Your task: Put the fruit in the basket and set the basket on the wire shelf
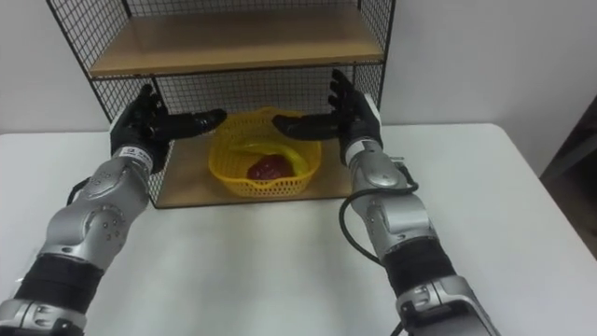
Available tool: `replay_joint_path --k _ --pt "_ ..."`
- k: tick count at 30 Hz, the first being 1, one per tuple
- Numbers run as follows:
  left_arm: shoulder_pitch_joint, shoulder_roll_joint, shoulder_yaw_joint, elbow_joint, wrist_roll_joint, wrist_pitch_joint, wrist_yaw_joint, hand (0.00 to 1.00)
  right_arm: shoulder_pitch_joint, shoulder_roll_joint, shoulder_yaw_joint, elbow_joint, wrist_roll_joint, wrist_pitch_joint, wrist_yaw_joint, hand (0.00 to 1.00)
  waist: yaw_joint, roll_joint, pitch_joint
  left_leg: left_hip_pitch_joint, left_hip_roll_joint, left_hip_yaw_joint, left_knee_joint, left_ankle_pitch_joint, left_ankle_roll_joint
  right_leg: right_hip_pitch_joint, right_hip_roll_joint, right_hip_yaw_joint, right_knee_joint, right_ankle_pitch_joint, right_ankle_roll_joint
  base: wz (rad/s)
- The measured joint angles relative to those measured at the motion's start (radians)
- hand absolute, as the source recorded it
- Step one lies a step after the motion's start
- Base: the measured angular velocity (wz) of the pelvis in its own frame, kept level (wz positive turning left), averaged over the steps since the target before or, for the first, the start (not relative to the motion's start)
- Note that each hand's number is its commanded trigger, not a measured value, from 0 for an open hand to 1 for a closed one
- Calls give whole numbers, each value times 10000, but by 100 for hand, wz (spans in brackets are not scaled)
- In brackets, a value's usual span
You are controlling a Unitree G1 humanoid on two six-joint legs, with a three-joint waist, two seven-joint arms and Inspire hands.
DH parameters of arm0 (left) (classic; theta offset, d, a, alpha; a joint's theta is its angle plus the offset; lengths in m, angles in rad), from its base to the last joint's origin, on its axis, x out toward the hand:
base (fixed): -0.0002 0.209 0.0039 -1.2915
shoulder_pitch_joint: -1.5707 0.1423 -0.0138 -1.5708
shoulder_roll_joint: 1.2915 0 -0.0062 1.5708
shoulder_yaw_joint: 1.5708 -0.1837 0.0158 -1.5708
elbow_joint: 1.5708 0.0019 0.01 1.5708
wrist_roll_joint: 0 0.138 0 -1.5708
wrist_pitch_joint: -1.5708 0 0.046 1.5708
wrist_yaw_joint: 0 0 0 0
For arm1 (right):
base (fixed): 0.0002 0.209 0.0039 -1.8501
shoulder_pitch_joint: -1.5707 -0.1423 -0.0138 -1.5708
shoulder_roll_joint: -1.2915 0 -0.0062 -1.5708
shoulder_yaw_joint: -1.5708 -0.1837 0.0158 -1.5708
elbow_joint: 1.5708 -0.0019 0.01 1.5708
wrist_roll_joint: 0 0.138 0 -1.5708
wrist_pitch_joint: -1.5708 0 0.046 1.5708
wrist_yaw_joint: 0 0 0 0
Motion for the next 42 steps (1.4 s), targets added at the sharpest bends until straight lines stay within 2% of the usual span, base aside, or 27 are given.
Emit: replay_joint_path --k 4,9,11,15,21,23,25,28,30,33,34,36,38,42 --pt "669 -22 -122 -837 5 -112 10 0 835 -105 10 -1426 28 -6 -30 0 25 -118 30 -8 -4 18 -111 10 -10 -59 4 36 -10 5 -9 -3" --pt "1857 -33 -525 -1696 -1 -115 9 0 1769 -95 31 -1921 37 -4 34 0 62 -158 41 -1 7 62 -110 9 -12 -70 2 52 -12 3 -6 0" --pt "2345 -122 -593 -2178 139 -115 -1 0 2366 -33 28 -2418 -108 5 97 0 59 -159 43 -103 8 73 -96 6 -13 -173 1 58 -13 -3 2 0" --pt "2727 -212 -599 -2922 221 -155 -94 0 2810 -41 8 -3043 -68 0 108 0 22 -146 52 -222 16 90 -105 8 -10 -263 16 75 -89 13 -2 -1" --pt "3253 -195 -736 -3451 320 -605 -418 0 3094 -93 -5 -3495 -22 -217 204 0 -272 -166 103 -194 27 85 -116 8 -12 -200 35 69 -168 32 15 0" --pt "3654 -180 -1060 -3874 595 -652 -594 0 3690 -100 17 -4112 -33 -232 240 0 -254 -216 152 -200 28 89 -120 6 -14 -196 39 76 -173 24 27 0" --pt "3953 -191 -1247 -4101 883 -657 -801 0 4081 -62 23 -4313 -148 -270 358 0 -232 -236 160 -201 33 107 -122 4 -18 -217 40 98 -156 21 31 -2" --pt "4219 -170 -1287 -4158 1055 -690 -1223 0 4568 -97 9 -4538 -561 -317 661 0 -248 -230 156 -236 33 113 -119 -6 -31 -262 58 168 -146 7 53 -4" --pt "4534 -130 -1295 -4329 1088 -838 -1409 0 4880 -118 6 -4850 -578 -347 820 0 -315 -227 153 -283 39 125 -119 -2 -26 -327 65 195 -138 16 39 -2" --pt "5120 -105 -1294 -4868 1071 -1008 -1699 0 5411 -170 7 -5405 -430 -583 1092 0 -383 -251 150 -382 40 128 -116 9 -16 -420 67 207 -124 39 7 -1" --pt "5297 -106 -1297 -4993 1071 -1154 -1859 0 5603 -183 9 -5654 -489 -604 1162 0 -378 -277 122 -409 50 175 -117 9 -17 -484 71 258 -98 35 9 -11" --pt "5643 -101 -1298 -5258 1047 -1394 -2059 0 5924 -193 19 -6129 -732 -701 1339 0 -362 -324 119 -416 52 237 -152 8 -18 -588 65 352 30 -5 2 -12" --pt "5987 -50 -1395 -5352 967 -1685 -2235 0 6366 -238 19 -6547 -903 -957 1626 0 -382 -438 66 -418 44 243 -203 12 -18 -628 60 356 42 -11 1 -2" --pt "6460 87 -1545 -5363 850 -2004 -2461 0 6655 -399 10 -6586 -894 -1136 2085 0 -394 -591 -2 -411 46 258 -208 10 -20 -628 64 359 37 -10 2 0"
